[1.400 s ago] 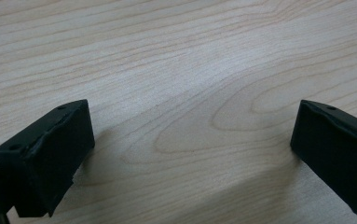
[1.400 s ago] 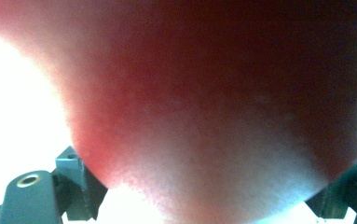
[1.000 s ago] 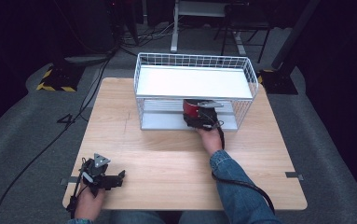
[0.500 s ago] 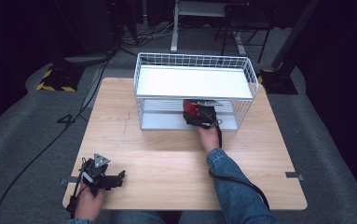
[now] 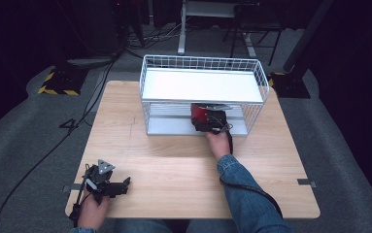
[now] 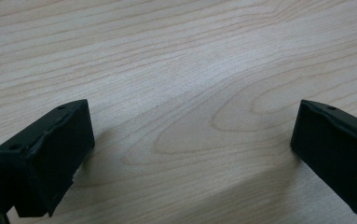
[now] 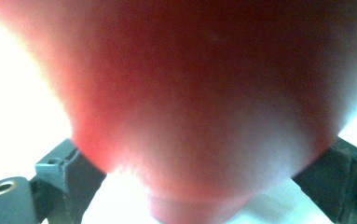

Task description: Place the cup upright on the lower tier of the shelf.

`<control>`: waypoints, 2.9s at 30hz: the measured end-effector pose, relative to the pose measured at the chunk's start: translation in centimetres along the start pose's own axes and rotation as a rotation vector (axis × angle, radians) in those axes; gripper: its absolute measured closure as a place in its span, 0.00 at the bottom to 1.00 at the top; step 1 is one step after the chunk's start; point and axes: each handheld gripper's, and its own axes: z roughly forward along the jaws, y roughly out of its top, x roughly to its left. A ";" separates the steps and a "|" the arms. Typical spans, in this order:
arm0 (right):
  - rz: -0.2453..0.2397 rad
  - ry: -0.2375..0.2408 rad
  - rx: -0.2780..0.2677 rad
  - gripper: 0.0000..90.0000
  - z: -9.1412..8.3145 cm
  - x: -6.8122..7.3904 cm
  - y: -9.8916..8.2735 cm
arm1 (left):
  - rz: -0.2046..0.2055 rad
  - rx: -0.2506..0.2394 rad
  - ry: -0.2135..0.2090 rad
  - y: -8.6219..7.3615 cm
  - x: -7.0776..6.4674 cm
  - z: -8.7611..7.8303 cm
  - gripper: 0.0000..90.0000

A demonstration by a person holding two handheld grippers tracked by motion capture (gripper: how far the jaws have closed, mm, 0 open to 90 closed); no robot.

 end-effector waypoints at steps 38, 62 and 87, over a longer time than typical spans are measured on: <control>-0.048 0.090 -0.055 0.13 -12.7 -0.9 -2.6 | 0.002 0.002 -0.004 0.1 0.0 0.1 0.00; 0.021 0.062 -0.025 0.17 -21.9 -5.1 -8.0 | 0.000 0.001 0.000 0.2 0.0 0.2 0.00; -0.004 0.069 0.179 0.17 -22.1 -5.1 -14.3 | 0.003 0.004 -0.003 0.1 0.0 0.1 0.00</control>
